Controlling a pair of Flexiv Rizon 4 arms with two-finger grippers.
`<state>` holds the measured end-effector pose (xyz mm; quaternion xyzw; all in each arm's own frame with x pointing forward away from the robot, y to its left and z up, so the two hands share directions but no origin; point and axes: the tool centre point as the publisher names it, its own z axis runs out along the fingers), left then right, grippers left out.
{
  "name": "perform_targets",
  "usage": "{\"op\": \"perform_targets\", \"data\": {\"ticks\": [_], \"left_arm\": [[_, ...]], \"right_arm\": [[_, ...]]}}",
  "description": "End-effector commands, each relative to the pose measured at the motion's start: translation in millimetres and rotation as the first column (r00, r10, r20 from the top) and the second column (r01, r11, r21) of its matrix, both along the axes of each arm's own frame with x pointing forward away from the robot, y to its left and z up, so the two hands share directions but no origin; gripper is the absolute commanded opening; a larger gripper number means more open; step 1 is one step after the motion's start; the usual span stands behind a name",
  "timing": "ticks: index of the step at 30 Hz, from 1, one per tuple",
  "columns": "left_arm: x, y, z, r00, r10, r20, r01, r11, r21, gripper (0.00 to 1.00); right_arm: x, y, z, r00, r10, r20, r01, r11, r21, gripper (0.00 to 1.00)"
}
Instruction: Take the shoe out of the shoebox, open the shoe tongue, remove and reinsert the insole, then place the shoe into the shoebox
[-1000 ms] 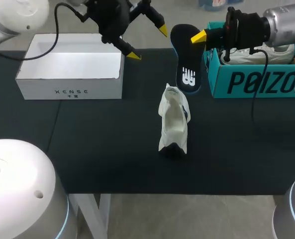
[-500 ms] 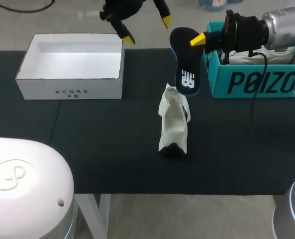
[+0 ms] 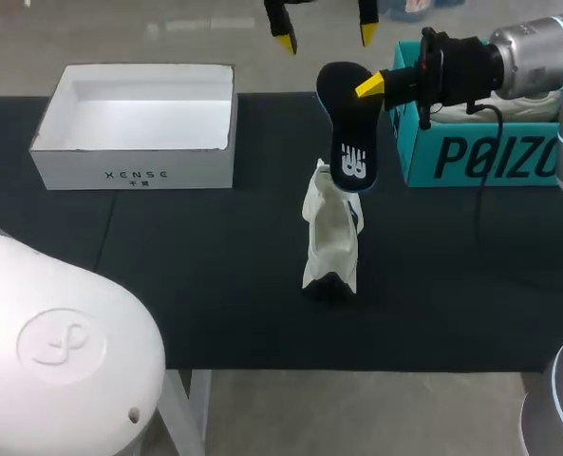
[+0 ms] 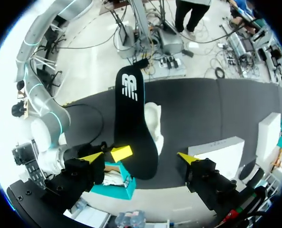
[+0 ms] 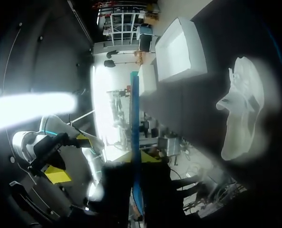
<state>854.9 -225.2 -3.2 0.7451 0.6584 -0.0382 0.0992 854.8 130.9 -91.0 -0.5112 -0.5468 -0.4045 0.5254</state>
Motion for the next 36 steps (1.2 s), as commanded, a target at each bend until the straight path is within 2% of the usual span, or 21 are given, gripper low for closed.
{"op": "perform_targets", "data": {"ticks": [1, 8, 30, 36], "left_arm": [[0.8, -6.7, 4.3, 0.999, 0.025, 0.041, -0.035, 0.959, 0.281, 1.00], [1.7, -9.9, 3.1, 0.997, 0.067, 0.041, -0.075, 0.965, 0.251, 1.00], [2.6, -8.8, -1.4, 0.998, 0.067, 0.016, -0.069, 0.972, 0.225, 1.00], [2.9, -7.0, -4.1, 0.998, 0.062, -0.005, -0.060, 0.984, 0.165, 1.00]], "right_arm": [[5.4, 3.1, -1.9, 1.000, 0.010, -0.005, -0.010, 1.000, -0.001, 0.00], [6.8, 6.4, -2.5, 1.000, 0.023, -0.014, -0.023, 1.000, 0.007, 0.00], [8.9, 10.0, -0.3, 1.000, 0.017, -0.016, -0.016, 1.000, 0.025, 0.00], [8.9, 9.9, -0.5, 1.000, 0.011, -0.017, -0.010, 1.000, 0.028, 0.00]]}}
